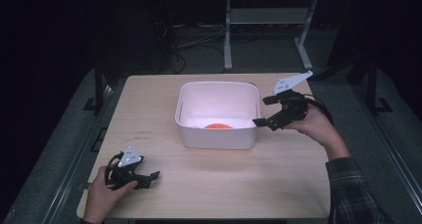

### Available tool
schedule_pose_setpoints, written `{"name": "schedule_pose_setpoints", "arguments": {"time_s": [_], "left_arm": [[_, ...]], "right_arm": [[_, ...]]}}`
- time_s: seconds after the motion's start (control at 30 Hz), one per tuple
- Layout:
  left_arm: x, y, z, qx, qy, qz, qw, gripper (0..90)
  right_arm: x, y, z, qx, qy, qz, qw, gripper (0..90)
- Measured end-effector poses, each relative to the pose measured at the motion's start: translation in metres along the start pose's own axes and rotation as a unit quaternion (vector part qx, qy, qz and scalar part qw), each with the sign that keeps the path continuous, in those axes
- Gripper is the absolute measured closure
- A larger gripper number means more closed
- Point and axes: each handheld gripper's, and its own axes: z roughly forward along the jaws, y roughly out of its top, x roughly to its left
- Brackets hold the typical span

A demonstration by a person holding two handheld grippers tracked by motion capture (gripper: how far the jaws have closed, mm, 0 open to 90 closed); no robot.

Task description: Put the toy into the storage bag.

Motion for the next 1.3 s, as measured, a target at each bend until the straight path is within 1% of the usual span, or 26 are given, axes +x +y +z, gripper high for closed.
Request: {"name": "schedule_pose_setpoints", "arguments": {"time_s": [0.03,0.1,0.27,0.3,0.33,0.37,0.47,0.53,0.63,0.7,0.73,0.77,0.83,0.9,0.97,1.0,1.03,1.13,1.23,1.3], "left_arm": [[0.0,0.0,0.0,0.0,0.0,0.0,1.0,13.1],[0.0,0.0,0.0,0.0,0.0,0.0,1.0,13.1],[0.0,0.0,0.0,0.0,0.0,0.0,1.0,13.0],[0.0,0.0,0.0,-0.001,0.0,-0.001,1.0,13.1],[0.0,0.0,0.0,-0.001,0.0,-0.002,1.0,13.1],[0.0,0.0,0.0,-0.001,0.0,-0.002,1.0,13.1],[0.0,0.0,0.0,-0.001,0.0,-0.002,1.0,13.1],[0.0,0.0,0.0,-0.001,0.0,-0.001,1.0,13.0],[0.0,0.0,0.0,0.0,0.0,0.0,1.0,13.1],[0.0,0.0,0.0,0.0,0.0,0.0,1.0,13.1],[0.0,0.0,0.0,0.0,0.0,0.0,1.0,13.1],[0.0,0.0,0.0,0.0,0.0,0.0,1.0,13.1],[0.0,0.0,0.0,0.0,0.0,-0.002,1.0,13.1],[0.0,0.0,0.0,0.0,0.0,-0.001,1.0,13.1],[0.0,0.0,0.0,0.0,0.0,-0.002,1.0,13.1],[0.0,0.0,0.0,0.0,0.0,-0.002,1.0,13.1],[0.0,0.0,0.0,0.0,0.0,-0.002,1.0,13.1],[0.0,0.0,0.0,-0.002,0.0,-0.002,1.0,13.1],[0.0,0.0,0.0,-0.001,0.0,-0.002,1.0,13.1],[0.0,0.0,0.0,0.0,0.0,0.0,1.0,13.1]], "right_arm": [[0.0,-0.007,-0.003,-0.004,-0.002,0.006,1.0,10.0],[0.0,-0.011,-0.004,-0.004,-0.004,0.008,0.9999,9.8],[0.001,-0.03,-0.008,-0.012,-0.01,0.021,0.9997,9.4],[0.001,-0.038,-0.009,-0.015,-0.015,0.028,0.9994,9.4],[0.002,-0.043,-0.009,-0.015,-0.018,0.031,0.9992,9.4],[0.002,-0.043,-0.009,-0.015,-0.018,0.031,0.9992,9.4],[0.003,-0.054,-0.008,-0.018,-0.024,0.04,0.9987,9.4],[0.005,-0.065,-0.007,-0.019,-0.035,0.049,0.998,9.5],[0.007,-0.071,-0.005,-0.021,-0.043,0.05,0.9976,9.5],[0.009,-0.078,-0.003,-0.022,-0.05,0.055,0.997,9.6],[0.011,-0.084,-0.002,-0.024,-0.055,0.061,0.9963,9.6],[0.011,-0.084,-0.002,-0.024,-0.055,0.061,0.9963,9.6],[0.014,-0.09,-0.002,-0.026,-0.061,0.065,0.9957,9.6],[0.018,-0.1,-0.001,-0.032,-0.07,0.071,0.9946,9.6],[0.019,-0.104,0.0,-0.03,-0.074,0.074,0.994,9.7],[0.022,-0.112,0.001,-0.03,-0.081,0.079,0.9931,9.7],[0.022,-0.112,0.001,-0.03,-0.081,0.079,0.9931,9.7],[0.027,-0.123,0.003,-0.026,-0.09,0.082,0.9922,9.7],[0.031,-0.133,0.006,-0.024,-0.102,0.089,0.9905,9.7],[0.035,-0.141,0.008,-0.026,-0.111,0.099,0.9886,9.7]]}}
